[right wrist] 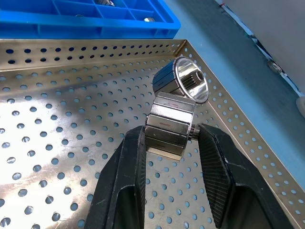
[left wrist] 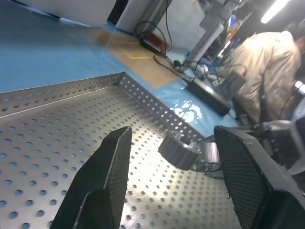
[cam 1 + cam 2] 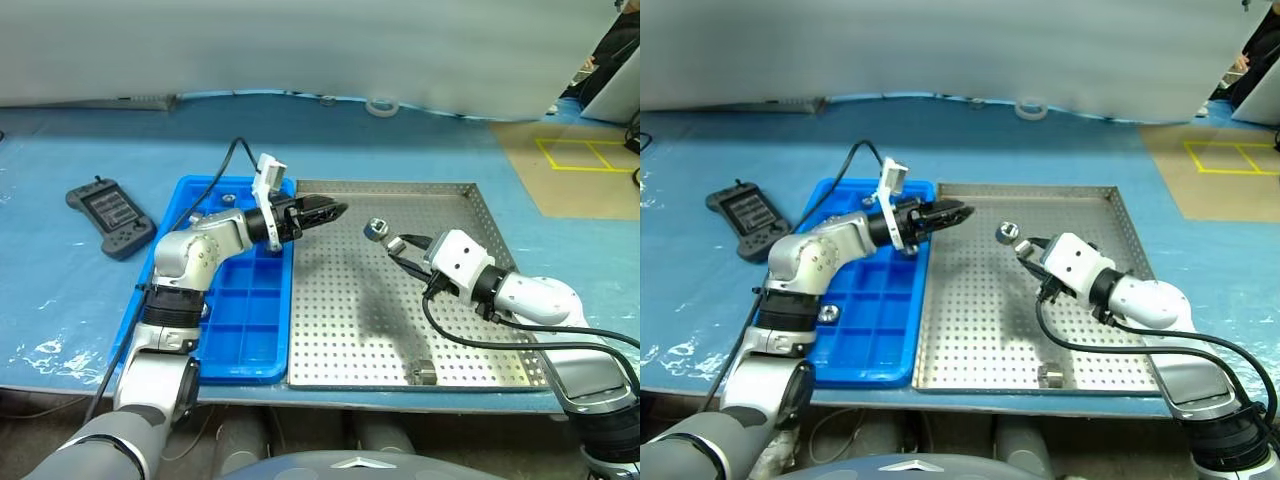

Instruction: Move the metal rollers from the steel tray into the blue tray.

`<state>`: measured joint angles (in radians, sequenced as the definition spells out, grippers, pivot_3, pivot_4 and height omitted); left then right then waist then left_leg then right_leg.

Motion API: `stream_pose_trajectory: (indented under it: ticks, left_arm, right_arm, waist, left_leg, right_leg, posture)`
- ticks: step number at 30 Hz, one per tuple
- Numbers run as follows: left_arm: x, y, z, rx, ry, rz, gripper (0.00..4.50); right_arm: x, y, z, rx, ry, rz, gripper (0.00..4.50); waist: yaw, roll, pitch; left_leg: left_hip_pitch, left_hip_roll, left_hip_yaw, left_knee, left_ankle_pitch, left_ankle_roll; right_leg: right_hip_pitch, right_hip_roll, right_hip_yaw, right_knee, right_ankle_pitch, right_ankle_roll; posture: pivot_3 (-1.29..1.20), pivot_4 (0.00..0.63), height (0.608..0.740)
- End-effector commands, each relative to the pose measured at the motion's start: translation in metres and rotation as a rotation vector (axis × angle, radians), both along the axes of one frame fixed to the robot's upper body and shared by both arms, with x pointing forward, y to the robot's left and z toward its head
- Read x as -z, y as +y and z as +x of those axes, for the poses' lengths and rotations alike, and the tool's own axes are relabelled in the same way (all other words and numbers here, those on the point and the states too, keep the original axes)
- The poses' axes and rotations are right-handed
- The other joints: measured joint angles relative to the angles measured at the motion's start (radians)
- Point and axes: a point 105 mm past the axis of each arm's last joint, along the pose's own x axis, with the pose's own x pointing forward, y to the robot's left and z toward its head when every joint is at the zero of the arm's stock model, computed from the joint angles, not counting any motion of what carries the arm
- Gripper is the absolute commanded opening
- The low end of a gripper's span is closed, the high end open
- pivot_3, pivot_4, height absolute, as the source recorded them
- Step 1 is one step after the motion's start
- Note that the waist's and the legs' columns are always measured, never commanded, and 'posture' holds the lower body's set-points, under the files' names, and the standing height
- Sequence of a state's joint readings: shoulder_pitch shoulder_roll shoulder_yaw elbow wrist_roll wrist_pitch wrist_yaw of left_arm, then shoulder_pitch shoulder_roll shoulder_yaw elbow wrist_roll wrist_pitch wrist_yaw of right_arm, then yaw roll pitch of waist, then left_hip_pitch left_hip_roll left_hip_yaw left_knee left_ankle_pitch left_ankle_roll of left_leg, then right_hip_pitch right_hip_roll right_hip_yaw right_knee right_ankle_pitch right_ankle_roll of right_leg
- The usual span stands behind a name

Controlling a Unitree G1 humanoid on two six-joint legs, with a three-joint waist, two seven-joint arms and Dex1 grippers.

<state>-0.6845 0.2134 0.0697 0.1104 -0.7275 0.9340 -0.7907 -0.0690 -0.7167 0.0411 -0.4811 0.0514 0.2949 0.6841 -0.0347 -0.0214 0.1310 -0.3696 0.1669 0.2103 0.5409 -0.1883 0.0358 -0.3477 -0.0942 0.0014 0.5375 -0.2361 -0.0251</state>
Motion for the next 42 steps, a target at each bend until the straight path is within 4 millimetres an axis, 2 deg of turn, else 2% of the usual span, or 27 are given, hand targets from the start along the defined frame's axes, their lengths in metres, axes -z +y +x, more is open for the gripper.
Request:
stream_pose_trajectory:
  ticks: [1,6,9,14,26,31,42]
  left_arm:
    - [0.003,-0.011,-0.013,0.09,0.07,-0.018,2.88]
    - [0.007,-0.007,-0.015,0.156,0.167,-0.082,2.88]
    - [0.021,-0.004,-0.007,0.129,0.19,-0.053,2.88]
    - [0.02,-0.004,-0.003,0.141,0.195,-0.098,2.88]
    - [0.032,-0.019,-0.004,0.174,0.226,-0.116,2.88]
    - [0.025,-0.028,0.0,0.178,0.224,-0.15,2.88]
    - [0.008,-0.038,0.004,0.187,0.203,-0.219,2.88]
  right_arm:
    - [-0.016,0.007,0.0,-0.063,-0.132,-0.079,1.23]
    - [-0.019,0.01,0.003,-0.081,-0.168,-0.079,1.23]
    - [-0.018,0.01,0.004,-0.083,-0.181,-0.078,1.23]
    - [-0.021,0.009,0.005,-0.084,-0.192,-0.044,1.23]
    - [-0.031,0.015,0.006,-0.107,-0.213,-0.04,1.23]
    - [-0.036,0.022,0.004,-0.118,-0.218,-0.036,1.23]
    - [-0.037,0.023,0.002,-0.115,-0.207,-0.036,1.23]
  waist:
    - [-0.003,0.0,0.0]
    - [-0.006,0.0,0.0]
    - [-0.005,0.0,0.0]
    - [-0.004,0.0,0.0]
    - [-0.006,0.0,0.0]
    - [-0.004,0.0,0.0]
    - [-0.005,0.0,0.0]
  left_leg:
    - [0.0,0.0,0.0,0.0,0.0,0.0]
    - [0.0,0.001,0.0,0.0,0.0,0.002]
    - [0.0,0.001,0.0,0.0,0.0,0.002]
    - [-0.001,0.001,0.0,0.0,-0.001,0.004]
    - [-0.001,0.001,0.0,0.001,0.0,0.006]
    - [-0.001,0.001,0.0,0.001,0.0,0.006]
    - [-0.001,0.001,0.0,0.001,0.0,0.007]
  right_leg:
    - [0.0,0.0,0.0,0.0,0.0,0.0]
    - [-0.001,0.001,0.0,0.001,0.0,0.0]
    - [-0.001,0.001,0.0,0.0,0.0,0.0]
    - [-0.001,0.0,0.0,0.0,0.0,0.0]
    - [-0.001,0.0,0.0,0.0,0.0,0.0]
    - [-0.001,0.0,0.0,0.0,0.0,0.0]
    - [-0.001,0.0,0.0,0.0,0.0,0.0]
  posture:
    - [-0.34,0.15,0.74]
    - [-0.33,0.15,0.74]
    - [-0.33,0.15,0.74]
    - [-0.33,0.15,0.74]
    - [-0.34,0.15,0.74]
    - [-0.34,0.15,0.74]
    - [-0.34,0.15,0.74]
